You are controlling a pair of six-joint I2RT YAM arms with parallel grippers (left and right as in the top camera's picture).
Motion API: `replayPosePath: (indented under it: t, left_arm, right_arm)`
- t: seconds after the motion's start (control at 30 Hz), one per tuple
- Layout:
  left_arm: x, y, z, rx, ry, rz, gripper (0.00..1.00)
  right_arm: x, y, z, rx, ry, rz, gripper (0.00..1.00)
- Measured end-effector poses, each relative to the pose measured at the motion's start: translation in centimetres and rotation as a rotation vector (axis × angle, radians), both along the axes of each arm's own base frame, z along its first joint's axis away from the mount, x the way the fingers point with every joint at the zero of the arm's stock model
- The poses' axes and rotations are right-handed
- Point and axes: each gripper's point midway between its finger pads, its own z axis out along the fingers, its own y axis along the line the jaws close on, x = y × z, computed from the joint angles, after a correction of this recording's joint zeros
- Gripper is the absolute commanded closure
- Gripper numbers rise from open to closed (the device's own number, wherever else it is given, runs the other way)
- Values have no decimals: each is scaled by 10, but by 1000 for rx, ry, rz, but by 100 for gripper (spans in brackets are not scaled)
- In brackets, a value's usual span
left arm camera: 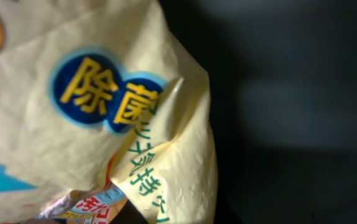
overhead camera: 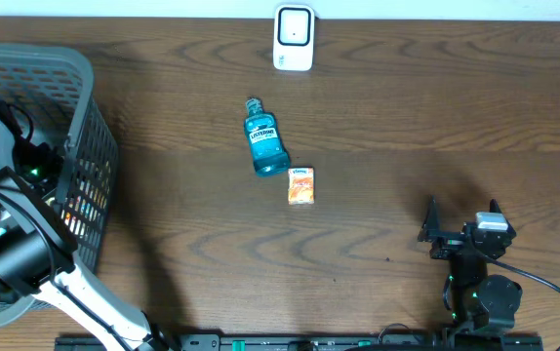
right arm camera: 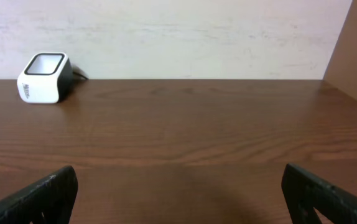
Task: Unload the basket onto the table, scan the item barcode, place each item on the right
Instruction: 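Reach the left gripper into the basket and grasp the yellow snack bag, then carry the yellow snack bag past the scanner and release it on the table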
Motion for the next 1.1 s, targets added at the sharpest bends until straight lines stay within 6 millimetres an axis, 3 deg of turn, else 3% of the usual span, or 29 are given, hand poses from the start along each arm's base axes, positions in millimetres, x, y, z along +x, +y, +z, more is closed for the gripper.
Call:
replayPosePath:
  t: [0.17,0.33,0.57,0.87,1.1]
  left_arm:
    - [2,6,5,-13,-61,-72,93]
    - [-1,26,26,45,-138,-134,93]
    - [-13,43,115,239,-299,-184,93]
    - [-28,29,213,448,-485,-222,93]
    - [-51,2,320,726,-730,-259,93]
  right_arm:
    - [0,0,0,0,0,0,1]
    - [0,0,0,0,0,0,1]
    - [0,0,0,0,0,0,1]
    - [0,0,0,0,0,0,1]
    - [0,0,0,0,0,0,1]
